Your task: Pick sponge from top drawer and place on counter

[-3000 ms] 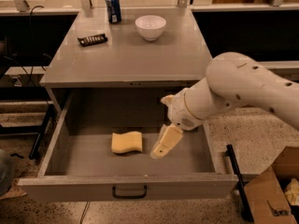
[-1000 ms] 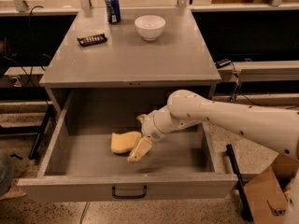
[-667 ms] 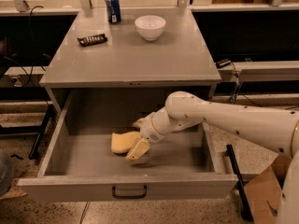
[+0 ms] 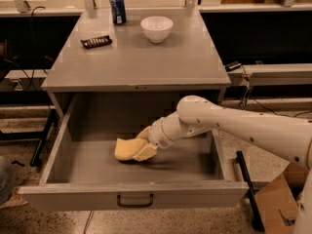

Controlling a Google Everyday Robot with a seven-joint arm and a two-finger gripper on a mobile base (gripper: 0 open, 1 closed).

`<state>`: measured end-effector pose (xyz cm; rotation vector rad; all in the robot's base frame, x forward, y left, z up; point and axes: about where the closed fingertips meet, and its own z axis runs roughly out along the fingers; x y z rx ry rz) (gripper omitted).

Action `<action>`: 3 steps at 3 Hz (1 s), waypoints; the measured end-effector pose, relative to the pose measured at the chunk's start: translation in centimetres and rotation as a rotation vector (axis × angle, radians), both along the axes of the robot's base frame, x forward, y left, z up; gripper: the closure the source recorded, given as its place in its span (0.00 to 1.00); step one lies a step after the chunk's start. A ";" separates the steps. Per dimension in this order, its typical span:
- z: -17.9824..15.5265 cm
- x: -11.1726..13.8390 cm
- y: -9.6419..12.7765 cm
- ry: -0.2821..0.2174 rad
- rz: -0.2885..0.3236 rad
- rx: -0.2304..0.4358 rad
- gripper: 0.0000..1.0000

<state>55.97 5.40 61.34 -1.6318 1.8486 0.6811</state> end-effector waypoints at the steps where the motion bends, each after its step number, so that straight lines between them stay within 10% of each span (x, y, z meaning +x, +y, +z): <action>1: 3.1 0.1 -1.1 -0.028 -0.002 0.076 0.89; 3: 19.0 0.4 -9.5 -0.217 0.032 0.143 1.00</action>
Offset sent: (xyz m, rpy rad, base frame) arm -0.0002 -0.1114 0.2030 0.1726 -0.2369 0.0284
